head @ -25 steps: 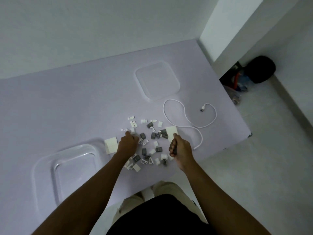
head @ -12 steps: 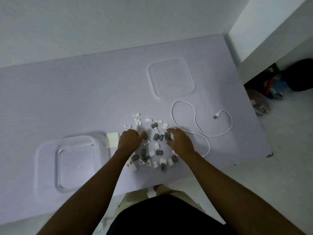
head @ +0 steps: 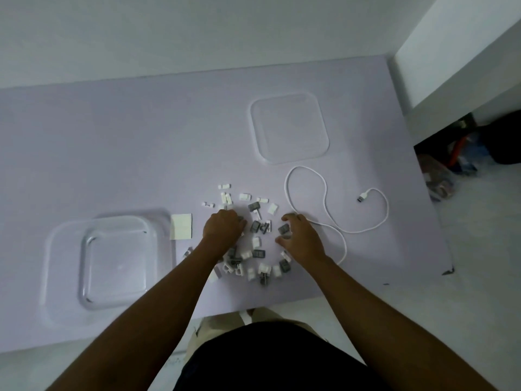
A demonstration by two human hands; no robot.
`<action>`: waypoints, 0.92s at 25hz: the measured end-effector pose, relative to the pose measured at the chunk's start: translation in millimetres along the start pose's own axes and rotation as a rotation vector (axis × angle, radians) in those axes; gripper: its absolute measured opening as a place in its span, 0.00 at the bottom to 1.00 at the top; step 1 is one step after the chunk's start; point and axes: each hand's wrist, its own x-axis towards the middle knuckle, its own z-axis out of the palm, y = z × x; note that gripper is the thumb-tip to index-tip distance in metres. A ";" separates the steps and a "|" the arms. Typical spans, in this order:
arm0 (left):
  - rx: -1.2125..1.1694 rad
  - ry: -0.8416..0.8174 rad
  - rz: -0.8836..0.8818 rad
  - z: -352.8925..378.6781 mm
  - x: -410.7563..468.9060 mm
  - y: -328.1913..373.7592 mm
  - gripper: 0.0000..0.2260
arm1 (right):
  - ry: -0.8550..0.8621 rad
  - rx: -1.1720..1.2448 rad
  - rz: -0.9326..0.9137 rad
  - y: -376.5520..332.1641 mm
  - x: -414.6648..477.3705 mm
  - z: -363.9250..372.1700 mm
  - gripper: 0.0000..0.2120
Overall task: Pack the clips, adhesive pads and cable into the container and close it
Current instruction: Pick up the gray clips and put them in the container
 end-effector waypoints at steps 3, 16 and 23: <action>-0.063 -0.001 0.050 -0.9 -0.9 2.4 0.14 | 0.003 -0.073 0.006 6.9 -4.1 0.2 0.24; -0.895 -0.170 -0.167 -5.3 -9.8 3.4 0.09 | 0.071 -0.035 -0.052 19.2 -2.6 -1.0 0.05; -0.920 -0.220 -0.083 -11.8 -16.3 11.7 0.07 | -0.015 1.261 0.315 2.5 -16.4 -27.5 0.09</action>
